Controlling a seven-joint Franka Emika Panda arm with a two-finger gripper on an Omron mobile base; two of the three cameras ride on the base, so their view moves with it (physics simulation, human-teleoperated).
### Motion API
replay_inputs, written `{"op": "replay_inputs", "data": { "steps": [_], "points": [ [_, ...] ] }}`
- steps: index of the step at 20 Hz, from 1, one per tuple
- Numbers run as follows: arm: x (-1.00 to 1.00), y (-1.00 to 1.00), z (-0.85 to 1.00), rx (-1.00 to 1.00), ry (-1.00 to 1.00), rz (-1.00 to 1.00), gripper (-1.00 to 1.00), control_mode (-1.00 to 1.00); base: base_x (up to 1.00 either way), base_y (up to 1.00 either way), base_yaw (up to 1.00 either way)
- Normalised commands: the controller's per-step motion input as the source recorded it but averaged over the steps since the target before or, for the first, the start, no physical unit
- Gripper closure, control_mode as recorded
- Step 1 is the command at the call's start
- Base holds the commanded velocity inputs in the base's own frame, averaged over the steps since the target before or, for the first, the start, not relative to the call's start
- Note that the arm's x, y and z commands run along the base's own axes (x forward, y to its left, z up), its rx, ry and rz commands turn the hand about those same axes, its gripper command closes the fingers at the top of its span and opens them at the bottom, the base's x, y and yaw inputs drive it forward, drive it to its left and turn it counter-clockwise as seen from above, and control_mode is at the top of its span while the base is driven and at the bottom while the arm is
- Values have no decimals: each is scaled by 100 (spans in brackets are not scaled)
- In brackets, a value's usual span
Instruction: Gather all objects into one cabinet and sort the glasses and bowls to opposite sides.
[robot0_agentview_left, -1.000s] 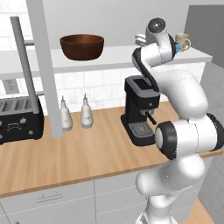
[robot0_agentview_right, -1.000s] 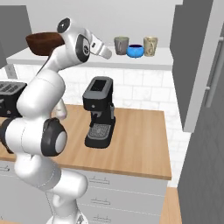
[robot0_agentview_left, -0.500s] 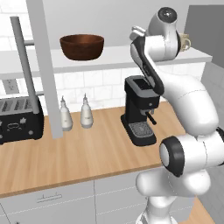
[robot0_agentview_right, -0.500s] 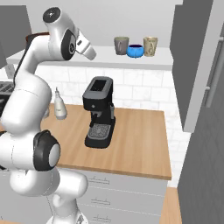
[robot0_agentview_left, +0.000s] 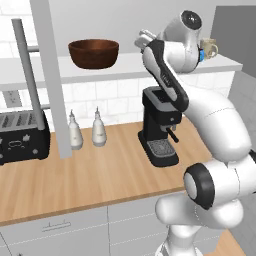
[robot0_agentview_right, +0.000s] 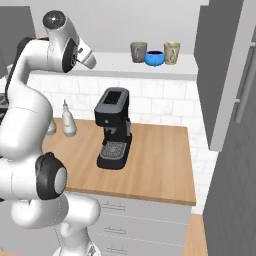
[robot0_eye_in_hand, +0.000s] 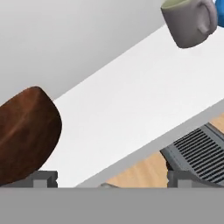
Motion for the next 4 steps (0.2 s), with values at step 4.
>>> {"op": "replay_inputs", "data": {
  "steps": [4],
  "points": [
    [-41, 26, 0, 0, -11, 27, -100, -100, 0, 0, 0]
  ]
}}
